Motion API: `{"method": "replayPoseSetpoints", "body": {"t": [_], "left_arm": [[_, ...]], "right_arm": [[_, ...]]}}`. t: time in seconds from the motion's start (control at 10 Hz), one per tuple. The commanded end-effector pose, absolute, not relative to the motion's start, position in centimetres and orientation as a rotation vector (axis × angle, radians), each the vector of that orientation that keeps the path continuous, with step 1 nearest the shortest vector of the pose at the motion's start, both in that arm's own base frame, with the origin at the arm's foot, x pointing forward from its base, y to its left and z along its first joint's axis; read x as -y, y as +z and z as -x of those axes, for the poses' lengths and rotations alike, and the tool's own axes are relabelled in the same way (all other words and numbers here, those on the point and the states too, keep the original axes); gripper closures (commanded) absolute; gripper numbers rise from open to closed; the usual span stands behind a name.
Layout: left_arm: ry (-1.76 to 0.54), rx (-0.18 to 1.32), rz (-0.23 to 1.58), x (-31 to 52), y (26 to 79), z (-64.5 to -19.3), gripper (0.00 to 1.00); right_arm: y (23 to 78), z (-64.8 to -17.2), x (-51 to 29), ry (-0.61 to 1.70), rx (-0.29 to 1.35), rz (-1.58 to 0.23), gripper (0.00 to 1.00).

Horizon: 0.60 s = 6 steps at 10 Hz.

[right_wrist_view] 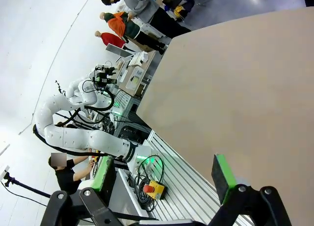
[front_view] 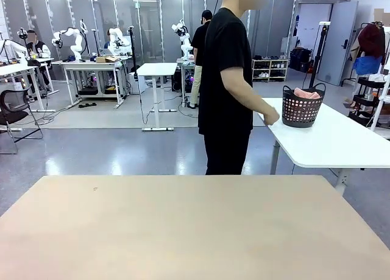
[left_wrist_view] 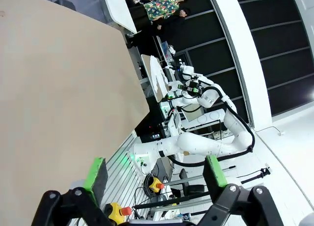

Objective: Fold the towel.
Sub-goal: Grab the top end of the 100 cm Hotel Towel extended by the human.

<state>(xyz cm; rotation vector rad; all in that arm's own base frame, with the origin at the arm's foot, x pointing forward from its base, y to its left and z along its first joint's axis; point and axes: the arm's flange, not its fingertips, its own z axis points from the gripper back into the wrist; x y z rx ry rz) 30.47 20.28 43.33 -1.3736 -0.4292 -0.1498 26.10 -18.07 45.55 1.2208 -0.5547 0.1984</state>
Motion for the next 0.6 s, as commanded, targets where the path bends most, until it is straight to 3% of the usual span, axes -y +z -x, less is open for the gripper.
{"method": "replayPoseSetpoints", "body": {"t": [0.0,0.5], "left_arm": [[-0.169,0.441,1.378,-20.38,43.22,-30.41,0.0],[-0.169,0.441,1.378,-20.38,43.22,-30.41,0.0]], "right_arm": [[45.74,-26.15,18.17,0.209,0.575,-1.23,0.0],[45.74,-26.15,18.17,0.209,0.575,-1.23,0.0]]}}
